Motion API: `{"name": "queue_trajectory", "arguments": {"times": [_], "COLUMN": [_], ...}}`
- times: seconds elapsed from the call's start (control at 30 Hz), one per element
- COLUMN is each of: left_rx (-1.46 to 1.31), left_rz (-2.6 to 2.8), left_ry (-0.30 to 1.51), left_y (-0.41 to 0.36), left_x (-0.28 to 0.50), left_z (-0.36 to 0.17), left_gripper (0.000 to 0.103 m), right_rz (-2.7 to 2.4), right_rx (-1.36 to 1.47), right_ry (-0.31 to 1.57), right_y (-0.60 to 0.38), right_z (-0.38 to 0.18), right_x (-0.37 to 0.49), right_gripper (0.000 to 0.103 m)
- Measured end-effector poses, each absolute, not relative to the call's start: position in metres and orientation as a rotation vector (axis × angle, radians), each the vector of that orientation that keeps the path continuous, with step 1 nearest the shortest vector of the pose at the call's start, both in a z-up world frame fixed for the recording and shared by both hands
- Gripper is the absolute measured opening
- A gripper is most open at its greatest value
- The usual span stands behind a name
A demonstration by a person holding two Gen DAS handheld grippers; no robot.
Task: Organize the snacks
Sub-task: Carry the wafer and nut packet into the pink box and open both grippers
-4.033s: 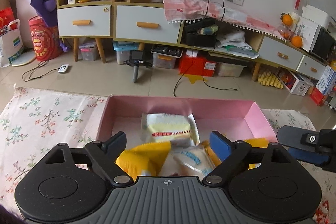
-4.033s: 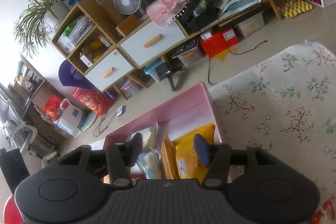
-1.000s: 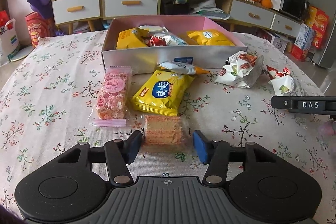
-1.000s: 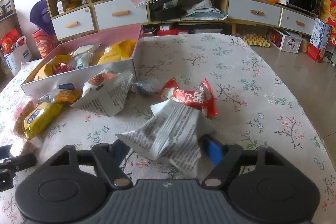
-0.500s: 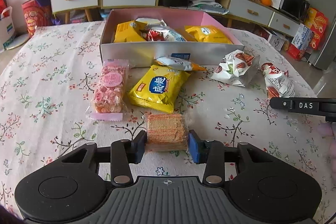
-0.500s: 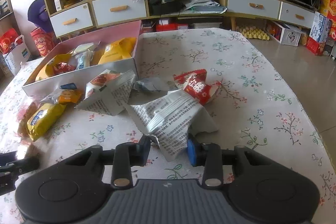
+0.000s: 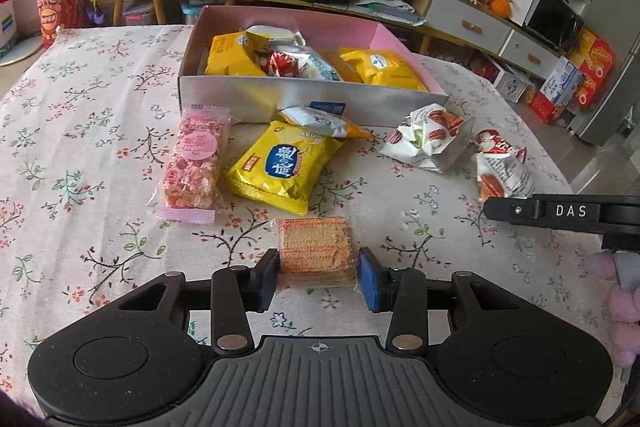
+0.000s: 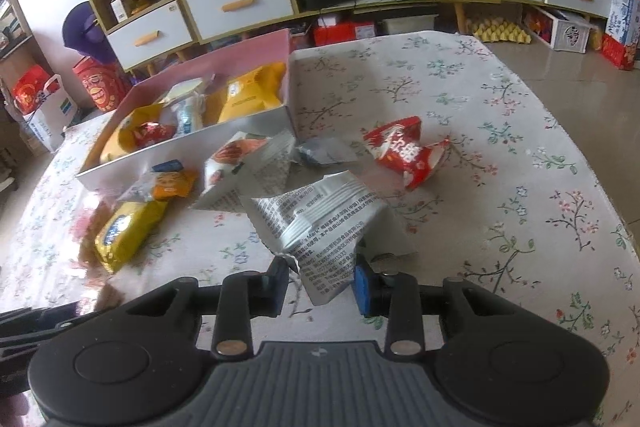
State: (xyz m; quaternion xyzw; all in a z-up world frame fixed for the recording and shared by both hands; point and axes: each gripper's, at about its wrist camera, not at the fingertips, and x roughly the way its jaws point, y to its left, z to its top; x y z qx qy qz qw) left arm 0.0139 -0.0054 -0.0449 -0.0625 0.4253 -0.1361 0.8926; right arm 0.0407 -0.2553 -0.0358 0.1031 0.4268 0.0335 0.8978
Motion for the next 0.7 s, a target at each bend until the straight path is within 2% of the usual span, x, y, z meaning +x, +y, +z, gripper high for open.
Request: {"name": "queue_trajectory", "arguments": {"times": [0.7], "left_rx": [-0.253], "left_rz": [-0.257], "left_ry": [0.842], "left_y": [0.009], "left_x": [0.029], "left_z": [-0.015], "left_gripper": [0.039], "right_rz": [0.201], "right_rx": [0.339], "right_ry": [0.868], "right_y": [-0.233], "right_z": [0.008], "right_x": [0.057], "right_gripper": [0.018]}}
